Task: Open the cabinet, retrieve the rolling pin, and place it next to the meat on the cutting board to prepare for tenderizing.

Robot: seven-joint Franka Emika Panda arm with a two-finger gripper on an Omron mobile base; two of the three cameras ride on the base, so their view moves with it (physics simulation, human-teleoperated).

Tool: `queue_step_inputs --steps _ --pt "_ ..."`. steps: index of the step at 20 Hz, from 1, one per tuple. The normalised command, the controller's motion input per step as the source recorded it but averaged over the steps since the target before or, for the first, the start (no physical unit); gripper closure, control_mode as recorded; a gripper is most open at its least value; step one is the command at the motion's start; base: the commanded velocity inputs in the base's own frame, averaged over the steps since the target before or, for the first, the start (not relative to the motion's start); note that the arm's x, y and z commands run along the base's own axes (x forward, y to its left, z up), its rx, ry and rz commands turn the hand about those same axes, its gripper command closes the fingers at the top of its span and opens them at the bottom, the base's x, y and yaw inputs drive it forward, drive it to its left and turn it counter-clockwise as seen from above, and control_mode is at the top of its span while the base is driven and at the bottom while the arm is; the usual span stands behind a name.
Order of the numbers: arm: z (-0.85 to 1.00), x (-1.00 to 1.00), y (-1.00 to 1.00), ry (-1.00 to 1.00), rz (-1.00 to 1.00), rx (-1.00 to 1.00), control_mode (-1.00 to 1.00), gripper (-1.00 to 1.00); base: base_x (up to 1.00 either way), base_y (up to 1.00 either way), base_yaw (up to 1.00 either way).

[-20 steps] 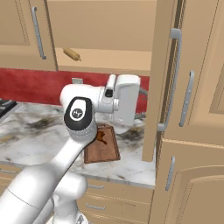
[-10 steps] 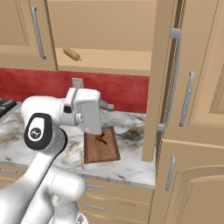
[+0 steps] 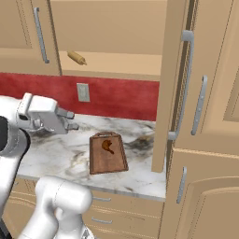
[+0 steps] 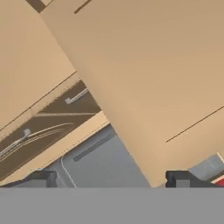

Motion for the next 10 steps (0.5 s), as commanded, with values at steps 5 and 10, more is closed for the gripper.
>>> queue_step_inputs --steps 5,10 --pt "0.11 -0.35 0.91 -0.33 0.04 0.12 -1.00 -1.00 0.00 0.00 0.00" --pt "0.26 -0.38 0.75 -0.35 0.06 0.09 -1.00 -1.00 0.00 0.00 0.00"
